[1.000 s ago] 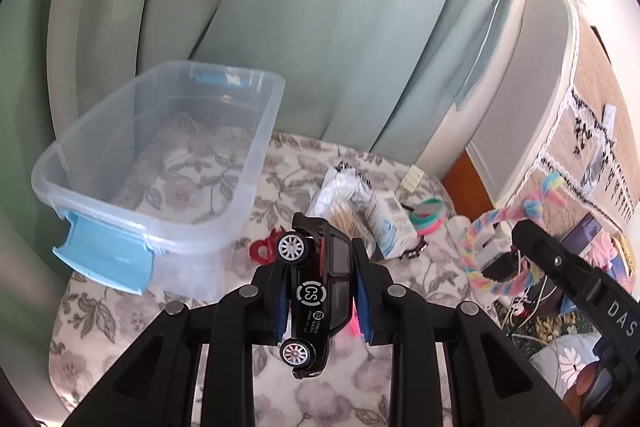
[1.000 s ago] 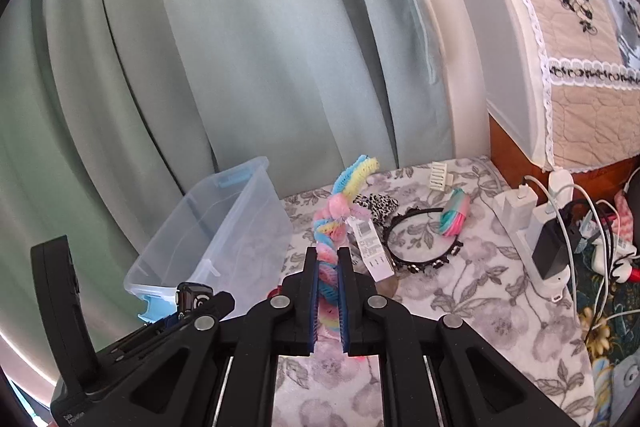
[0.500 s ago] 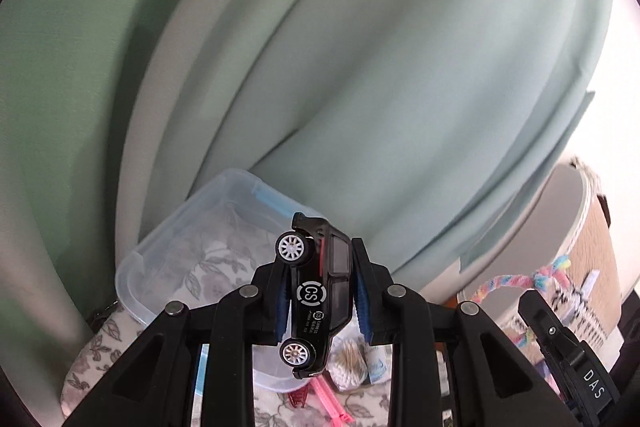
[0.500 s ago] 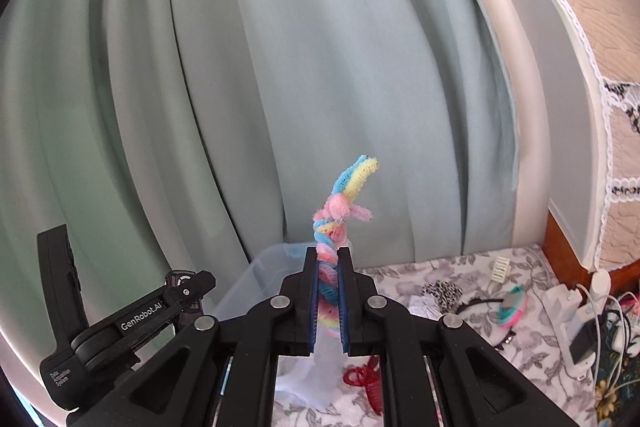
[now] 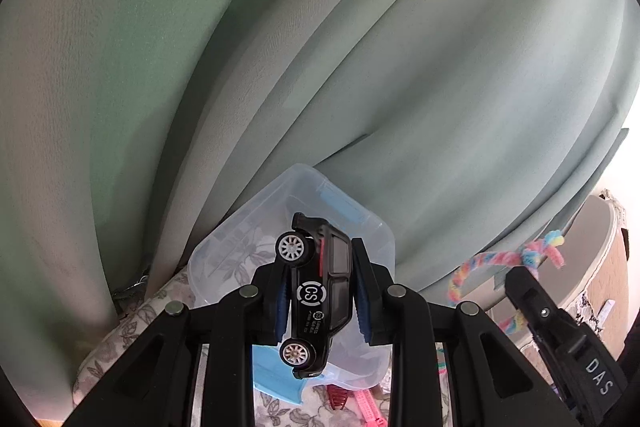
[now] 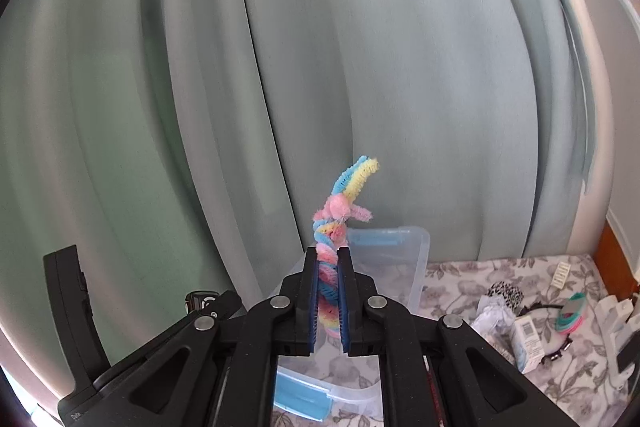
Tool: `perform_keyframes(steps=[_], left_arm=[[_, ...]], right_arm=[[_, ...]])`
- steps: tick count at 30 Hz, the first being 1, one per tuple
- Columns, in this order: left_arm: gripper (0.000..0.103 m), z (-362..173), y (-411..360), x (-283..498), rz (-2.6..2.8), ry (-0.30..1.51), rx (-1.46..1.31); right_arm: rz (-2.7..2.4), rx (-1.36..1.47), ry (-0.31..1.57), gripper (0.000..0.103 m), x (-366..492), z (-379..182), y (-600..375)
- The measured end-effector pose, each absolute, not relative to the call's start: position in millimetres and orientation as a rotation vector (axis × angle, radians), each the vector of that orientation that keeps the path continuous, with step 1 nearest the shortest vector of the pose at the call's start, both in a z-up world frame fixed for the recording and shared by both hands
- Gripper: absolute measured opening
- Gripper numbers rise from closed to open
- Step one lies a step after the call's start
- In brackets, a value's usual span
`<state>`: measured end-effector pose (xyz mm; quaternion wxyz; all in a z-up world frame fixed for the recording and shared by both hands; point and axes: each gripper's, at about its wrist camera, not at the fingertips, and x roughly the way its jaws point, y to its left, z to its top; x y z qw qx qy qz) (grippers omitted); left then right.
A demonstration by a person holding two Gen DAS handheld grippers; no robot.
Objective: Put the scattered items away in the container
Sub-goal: 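Lift the toy car and rainbow ring over the clear box with both tools, then open both tools to drop the car and ring into the clear box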
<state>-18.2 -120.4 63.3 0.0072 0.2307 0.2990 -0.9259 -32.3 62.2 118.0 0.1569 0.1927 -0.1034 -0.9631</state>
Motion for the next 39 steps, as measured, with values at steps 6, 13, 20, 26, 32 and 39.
perform_keyframes(steps=[6, 13, 20, 26, 32, 39], left_arm=[[0.028, 45, -108, -37, -2.922, 0.927, 0.791], [0.028, 26, -103, -57, -2.903, 0.932, 0.833], [0.028, 12, -101, -69, -2.885, 0.943, 0.862], [0.049, 9, -98, -69, -2.874, 0.955, 0.911], [0.068, 10, -100, -67, -2.848, 0.971, 0.934], [0.069, 17, -97, -63, -2.853, 0.943, 0.936]], right_arm=[[-2.735, 0.698, -0.295, 0.009, -54, 84, 62], [-2.694, 0.818, -0.304, 0.009, -78, 49, 66], [-2.656, 0.889, -0.294, 0.013, -83, 38, 60], [-2.652, 0.916, -0.302, 0.013, -87, 31, 63], [-2.657, 0.93, -0.298, 0.013, -85, 33, 64], [-2.67, 0.938, -0.32, 0.013, -79, 36, 70]])
